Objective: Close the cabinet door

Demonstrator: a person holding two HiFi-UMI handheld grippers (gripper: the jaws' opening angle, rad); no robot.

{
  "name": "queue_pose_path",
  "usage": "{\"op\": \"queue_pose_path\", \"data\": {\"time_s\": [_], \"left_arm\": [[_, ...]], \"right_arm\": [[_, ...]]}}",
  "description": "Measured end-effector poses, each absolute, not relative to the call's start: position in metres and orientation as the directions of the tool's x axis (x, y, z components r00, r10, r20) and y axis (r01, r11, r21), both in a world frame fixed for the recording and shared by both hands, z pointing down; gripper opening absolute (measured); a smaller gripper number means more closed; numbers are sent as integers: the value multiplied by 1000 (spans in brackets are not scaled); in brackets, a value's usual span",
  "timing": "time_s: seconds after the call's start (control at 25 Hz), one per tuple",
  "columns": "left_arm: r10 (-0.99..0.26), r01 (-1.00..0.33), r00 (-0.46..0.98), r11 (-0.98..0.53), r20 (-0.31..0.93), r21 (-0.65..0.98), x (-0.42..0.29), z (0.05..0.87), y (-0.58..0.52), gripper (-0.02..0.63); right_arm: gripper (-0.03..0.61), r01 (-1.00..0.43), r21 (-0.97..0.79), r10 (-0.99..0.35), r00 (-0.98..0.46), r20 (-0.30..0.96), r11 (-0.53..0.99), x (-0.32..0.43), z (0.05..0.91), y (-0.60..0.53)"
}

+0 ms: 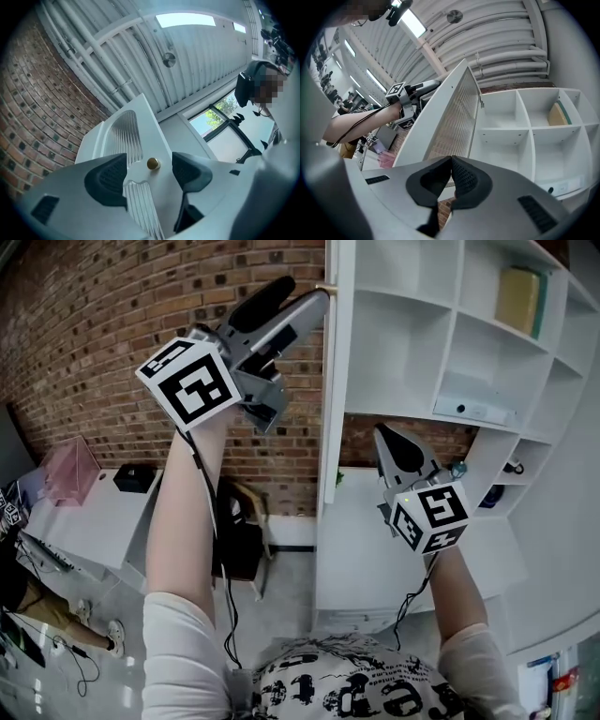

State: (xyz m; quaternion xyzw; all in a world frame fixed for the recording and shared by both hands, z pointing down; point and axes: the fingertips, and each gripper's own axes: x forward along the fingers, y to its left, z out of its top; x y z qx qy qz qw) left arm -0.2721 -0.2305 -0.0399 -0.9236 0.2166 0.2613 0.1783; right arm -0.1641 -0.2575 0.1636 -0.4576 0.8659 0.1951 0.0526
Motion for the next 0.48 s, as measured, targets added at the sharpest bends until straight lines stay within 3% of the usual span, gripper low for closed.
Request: {"op": "queue_pose_path", "data": {"time_s": [0.12,0.2,0.48], "left_arm": [[-249,-414,809,-884,-532,-216,-264,-40,-236,287],[-247,-398,815,-895,-524,-199,-261,-40,-244,216],[-116,-276,863,-923,-491,-267,-246,-36,-240,155]], "right_arm": [[15,-819,273,-774,-570,-276,505,-164,163,-259],[15,-816,266,-770,-574,-278,513,-163,163,-260],[14,-803,127,-760,-593,-268,582,-153,163,-266]]}}
